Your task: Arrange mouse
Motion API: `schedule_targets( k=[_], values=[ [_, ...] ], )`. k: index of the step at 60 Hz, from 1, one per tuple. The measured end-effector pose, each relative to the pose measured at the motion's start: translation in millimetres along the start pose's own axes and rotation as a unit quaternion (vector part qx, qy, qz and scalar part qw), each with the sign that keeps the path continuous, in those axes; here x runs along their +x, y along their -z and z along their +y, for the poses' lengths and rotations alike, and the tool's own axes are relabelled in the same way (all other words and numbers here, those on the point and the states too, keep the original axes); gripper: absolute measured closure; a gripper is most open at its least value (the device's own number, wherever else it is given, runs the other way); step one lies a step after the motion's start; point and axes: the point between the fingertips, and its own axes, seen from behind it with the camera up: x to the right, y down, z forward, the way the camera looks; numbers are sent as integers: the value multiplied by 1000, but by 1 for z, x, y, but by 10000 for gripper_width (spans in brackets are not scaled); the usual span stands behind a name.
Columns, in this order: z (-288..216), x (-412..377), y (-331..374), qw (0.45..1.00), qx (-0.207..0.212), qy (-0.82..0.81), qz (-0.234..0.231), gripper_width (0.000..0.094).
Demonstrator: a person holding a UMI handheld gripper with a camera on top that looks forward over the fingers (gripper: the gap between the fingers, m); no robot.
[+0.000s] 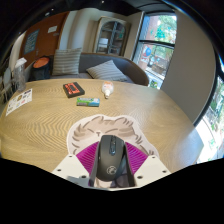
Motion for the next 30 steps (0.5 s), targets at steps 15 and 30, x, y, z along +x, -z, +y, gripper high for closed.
schedule_targets(
  k=[15, 30],
  values=[
    [-14, -12, 69, 999, 18, -25, 35, 220],
    [-3, -77, 192, 992, 89, -71, 56, 175]
  ],
)
